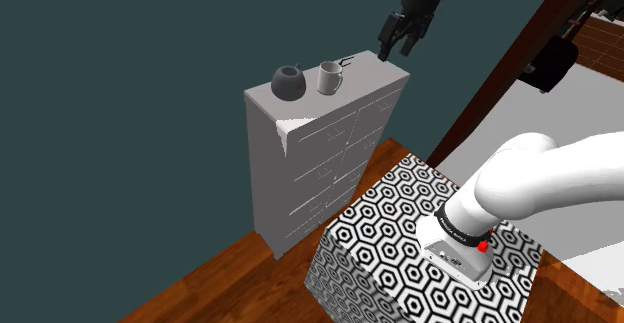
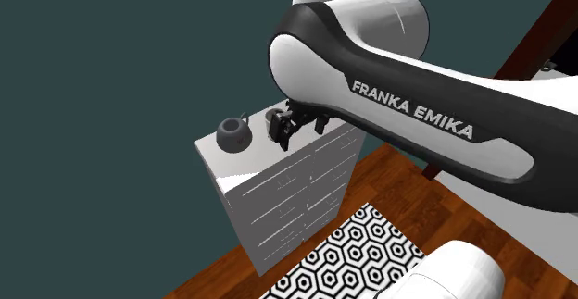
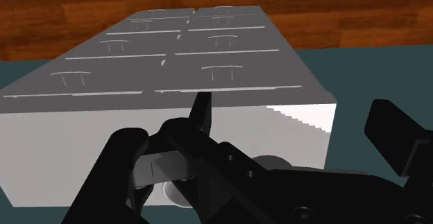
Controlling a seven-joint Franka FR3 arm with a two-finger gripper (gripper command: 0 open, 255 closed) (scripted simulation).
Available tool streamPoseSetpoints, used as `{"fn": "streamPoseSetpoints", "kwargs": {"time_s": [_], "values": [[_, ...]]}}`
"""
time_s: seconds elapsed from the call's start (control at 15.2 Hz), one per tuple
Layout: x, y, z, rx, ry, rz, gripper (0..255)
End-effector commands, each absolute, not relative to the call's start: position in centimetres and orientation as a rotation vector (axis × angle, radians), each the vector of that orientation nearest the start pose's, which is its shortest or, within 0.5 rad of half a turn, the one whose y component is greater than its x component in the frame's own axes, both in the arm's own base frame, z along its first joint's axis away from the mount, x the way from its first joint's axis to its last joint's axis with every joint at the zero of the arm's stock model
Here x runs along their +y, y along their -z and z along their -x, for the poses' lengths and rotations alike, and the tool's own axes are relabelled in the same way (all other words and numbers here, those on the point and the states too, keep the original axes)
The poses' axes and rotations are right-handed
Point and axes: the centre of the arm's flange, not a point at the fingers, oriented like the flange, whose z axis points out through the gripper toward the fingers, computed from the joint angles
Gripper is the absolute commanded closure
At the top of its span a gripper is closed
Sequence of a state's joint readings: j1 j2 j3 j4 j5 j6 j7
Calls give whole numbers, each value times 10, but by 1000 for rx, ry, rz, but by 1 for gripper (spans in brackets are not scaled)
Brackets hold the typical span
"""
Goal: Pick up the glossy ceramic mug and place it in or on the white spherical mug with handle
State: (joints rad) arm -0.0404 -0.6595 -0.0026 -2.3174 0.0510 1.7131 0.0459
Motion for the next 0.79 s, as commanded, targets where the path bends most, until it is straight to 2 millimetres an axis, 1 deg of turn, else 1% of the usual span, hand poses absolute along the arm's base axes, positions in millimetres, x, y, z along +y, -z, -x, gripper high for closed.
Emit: {"fn": "streamPoseSetpoints", "kwargs": {"time_s": [0.0, 0.73], "values": [[-21, -566, -377, 147, 88, 3084, 0], [-88, -491, -482, 154, 93, 3079, 0]]}}
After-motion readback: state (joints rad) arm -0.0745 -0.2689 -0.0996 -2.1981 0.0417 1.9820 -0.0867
